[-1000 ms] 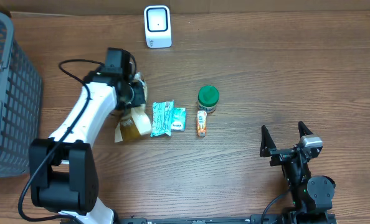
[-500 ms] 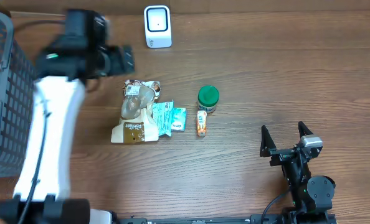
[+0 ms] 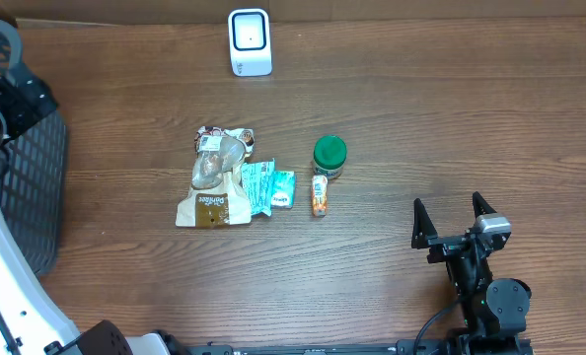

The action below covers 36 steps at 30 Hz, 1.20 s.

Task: Scan the item barcode
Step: 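Release mushroom bag on table and raise left gripper near basket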

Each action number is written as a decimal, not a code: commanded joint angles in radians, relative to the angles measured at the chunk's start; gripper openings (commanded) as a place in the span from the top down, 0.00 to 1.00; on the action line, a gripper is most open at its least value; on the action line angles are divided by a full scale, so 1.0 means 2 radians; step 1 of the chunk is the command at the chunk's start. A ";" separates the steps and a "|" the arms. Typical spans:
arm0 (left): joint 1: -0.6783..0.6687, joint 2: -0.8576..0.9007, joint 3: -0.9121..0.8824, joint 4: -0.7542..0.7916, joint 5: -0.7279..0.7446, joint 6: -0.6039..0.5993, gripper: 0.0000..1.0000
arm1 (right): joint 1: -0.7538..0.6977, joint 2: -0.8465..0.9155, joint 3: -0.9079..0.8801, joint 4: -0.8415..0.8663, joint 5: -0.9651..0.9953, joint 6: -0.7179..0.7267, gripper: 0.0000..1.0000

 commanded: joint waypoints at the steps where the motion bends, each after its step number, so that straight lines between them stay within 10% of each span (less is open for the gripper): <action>1: 0.013 0.000 0.002 0.005 0.003 0.014 0.01 | 0.003 -0.004 -0.005 0.002 0.001 0.002 0.00; 36: 0.011 0.001 0.001 -0.006 -0.014 0.014 0.01 | 0.003 -0.004 -0.005 0.032 -0.024 -0.010 0.00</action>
